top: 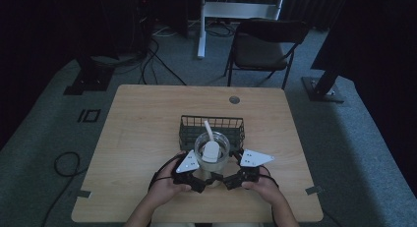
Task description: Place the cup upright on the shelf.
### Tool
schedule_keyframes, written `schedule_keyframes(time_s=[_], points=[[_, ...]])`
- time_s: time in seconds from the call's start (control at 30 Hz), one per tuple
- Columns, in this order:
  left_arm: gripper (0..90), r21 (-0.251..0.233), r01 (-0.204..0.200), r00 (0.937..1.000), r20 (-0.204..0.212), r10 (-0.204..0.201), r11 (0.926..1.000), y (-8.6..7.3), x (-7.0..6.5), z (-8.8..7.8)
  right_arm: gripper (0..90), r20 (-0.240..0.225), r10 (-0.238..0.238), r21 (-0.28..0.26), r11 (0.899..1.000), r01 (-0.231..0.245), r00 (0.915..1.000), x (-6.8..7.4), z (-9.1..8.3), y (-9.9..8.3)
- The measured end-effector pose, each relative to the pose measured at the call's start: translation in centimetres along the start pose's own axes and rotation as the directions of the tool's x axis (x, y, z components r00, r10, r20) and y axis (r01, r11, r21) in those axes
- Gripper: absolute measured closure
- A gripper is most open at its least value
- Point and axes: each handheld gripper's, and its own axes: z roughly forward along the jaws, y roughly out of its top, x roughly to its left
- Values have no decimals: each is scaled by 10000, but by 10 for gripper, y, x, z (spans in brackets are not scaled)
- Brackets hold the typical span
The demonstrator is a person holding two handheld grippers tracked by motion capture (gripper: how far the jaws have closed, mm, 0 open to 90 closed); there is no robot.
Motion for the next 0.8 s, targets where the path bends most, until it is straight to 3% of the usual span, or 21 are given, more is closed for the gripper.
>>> schedule_keyframes(time_s=[0.17, 0.3, 0.43, 0.53, 0.8], points=[[106, -26, -472, 9986, 230, 473, 9989, 7, -3, 2, 88, -96, -282, 308, 9991, 285, 9996, 2, 5, 1], [106, 16, -391, 9986, 369, 391, 9992, 11, -3, 4, 87, -185, -137, 294, 9995, 142, 9997, 2, 6, 2], [107, -241, -413, 9985, 344, 421, 9989, 13, -2, 3, 87, -138, -262, 266, 9993, 266, 9996, 2, 6, 5], [107, -448, -295, 9990, 325, 310, 9986, 20, 0, 1, 86, -48, -360, 78, 9993, 360, 9993, 1, 5, 12], [107, -606, -471, 9987, 172, 482, 9970, 39, 8, -4, 86, 131, -604, -166, 9980, 606, 9981, -5, 4, 31]])
